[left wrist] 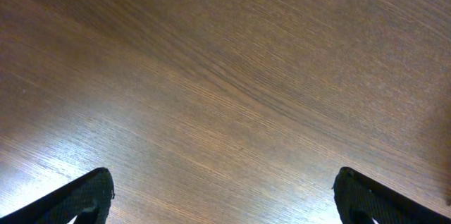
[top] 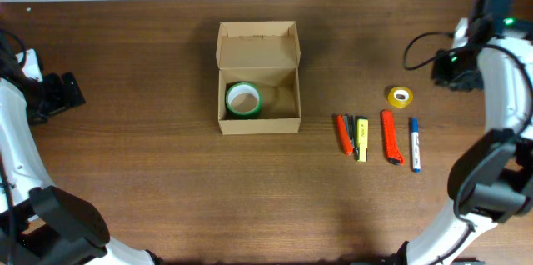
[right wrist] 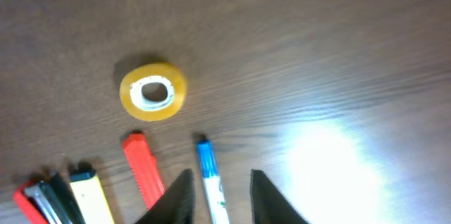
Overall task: Pack container
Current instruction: 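Grasp the small yellow tape roll with the right gripper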
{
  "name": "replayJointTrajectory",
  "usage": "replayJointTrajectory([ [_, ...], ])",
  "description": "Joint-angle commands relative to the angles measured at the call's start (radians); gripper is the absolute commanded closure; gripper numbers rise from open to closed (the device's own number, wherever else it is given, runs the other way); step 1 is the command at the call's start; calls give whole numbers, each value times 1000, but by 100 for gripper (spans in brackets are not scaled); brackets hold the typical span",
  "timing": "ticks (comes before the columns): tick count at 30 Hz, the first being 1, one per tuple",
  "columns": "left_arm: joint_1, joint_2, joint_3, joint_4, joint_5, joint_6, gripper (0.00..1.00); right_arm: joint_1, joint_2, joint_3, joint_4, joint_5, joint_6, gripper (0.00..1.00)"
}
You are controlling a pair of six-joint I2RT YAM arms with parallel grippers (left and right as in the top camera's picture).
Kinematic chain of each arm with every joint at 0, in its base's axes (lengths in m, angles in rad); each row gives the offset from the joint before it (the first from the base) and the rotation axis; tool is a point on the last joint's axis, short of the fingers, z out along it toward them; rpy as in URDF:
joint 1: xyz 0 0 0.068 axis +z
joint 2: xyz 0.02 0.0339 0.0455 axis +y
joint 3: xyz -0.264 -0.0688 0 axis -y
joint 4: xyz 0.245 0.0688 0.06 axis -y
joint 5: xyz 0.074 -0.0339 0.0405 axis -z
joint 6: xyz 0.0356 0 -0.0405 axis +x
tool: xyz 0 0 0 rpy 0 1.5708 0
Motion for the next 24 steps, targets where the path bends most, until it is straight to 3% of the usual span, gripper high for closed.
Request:
replayJointTrajectory([
  [1,4,9,-3,2,7,19,0,26,43,-51,26,-58,8,60],
  [24,4,9,-3,2,8,19,0,53,230,-51,184,-72,8,58],
])
